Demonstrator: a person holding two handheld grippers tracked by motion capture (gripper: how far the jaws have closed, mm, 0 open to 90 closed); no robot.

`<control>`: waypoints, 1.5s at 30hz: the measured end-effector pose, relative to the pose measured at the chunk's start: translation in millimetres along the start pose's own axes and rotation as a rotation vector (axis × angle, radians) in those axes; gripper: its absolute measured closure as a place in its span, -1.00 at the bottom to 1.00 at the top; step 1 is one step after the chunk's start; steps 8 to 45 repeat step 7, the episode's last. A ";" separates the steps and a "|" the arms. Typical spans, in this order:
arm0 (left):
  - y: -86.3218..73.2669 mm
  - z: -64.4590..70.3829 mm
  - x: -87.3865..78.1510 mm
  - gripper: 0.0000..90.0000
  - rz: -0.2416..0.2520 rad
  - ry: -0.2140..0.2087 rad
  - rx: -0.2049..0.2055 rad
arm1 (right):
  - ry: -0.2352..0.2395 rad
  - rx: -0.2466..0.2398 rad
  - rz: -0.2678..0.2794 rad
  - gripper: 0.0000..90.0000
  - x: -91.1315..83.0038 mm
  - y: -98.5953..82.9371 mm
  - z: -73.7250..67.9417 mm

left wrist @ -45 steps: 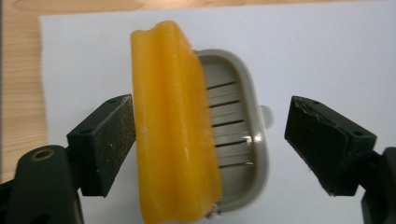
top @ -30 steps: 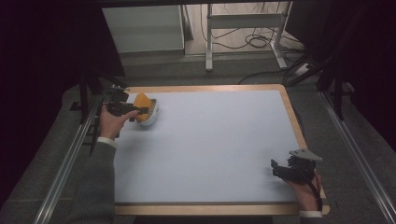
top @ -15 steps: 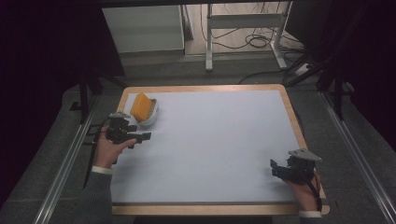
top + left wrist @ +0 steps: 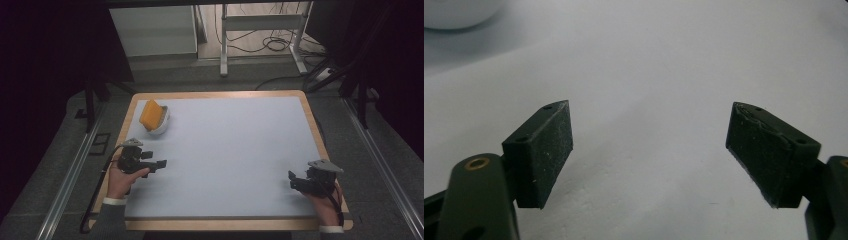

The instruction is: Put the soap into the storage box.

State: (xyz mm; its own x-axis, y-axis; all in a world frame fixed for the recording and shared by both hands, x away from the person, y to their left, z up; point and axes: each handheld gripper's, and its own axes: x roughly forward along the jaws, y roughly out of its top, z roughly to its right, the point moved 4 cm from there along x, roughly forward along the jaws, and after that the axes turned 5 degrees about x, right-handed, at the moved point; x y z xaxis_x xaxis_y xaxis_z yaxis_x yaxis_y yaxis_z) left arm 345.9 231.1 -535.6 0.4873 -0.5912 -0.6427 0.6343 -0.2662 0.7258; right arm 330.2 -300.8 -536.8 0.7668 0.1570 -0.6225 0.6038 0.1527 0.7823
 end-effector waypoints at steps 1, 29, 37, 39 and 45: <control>0.6 0.8 -0.7 -0.56 0.006 -0.011 -0.007 | 0.000 -0.001 0.003 -0.85 0.1 0.3 0.5; -0.3 0.9 1.9 -0.57 0.003 -0.006 -0.003 | -0.001 0.000 0.005 -0.85 1.1 0.4 0.2; -0.3 0.9 1.9 -0.57 0.003 -0.006 -0.003 | -0.001 0.000 0.005 -0.85 1.1 0.4 0.2; -0.3 0.9 1.9 -0.57 0.003 -0.006 -0.003 | -0.001 0.000 0.005 -0.85 1.1 0.4 0.2; -0.3 0.9 1.9 -0.57 0.003 -0.006 -0.003 | -0.001 0.000 0.005 -0.85 1.1 0.4 0.2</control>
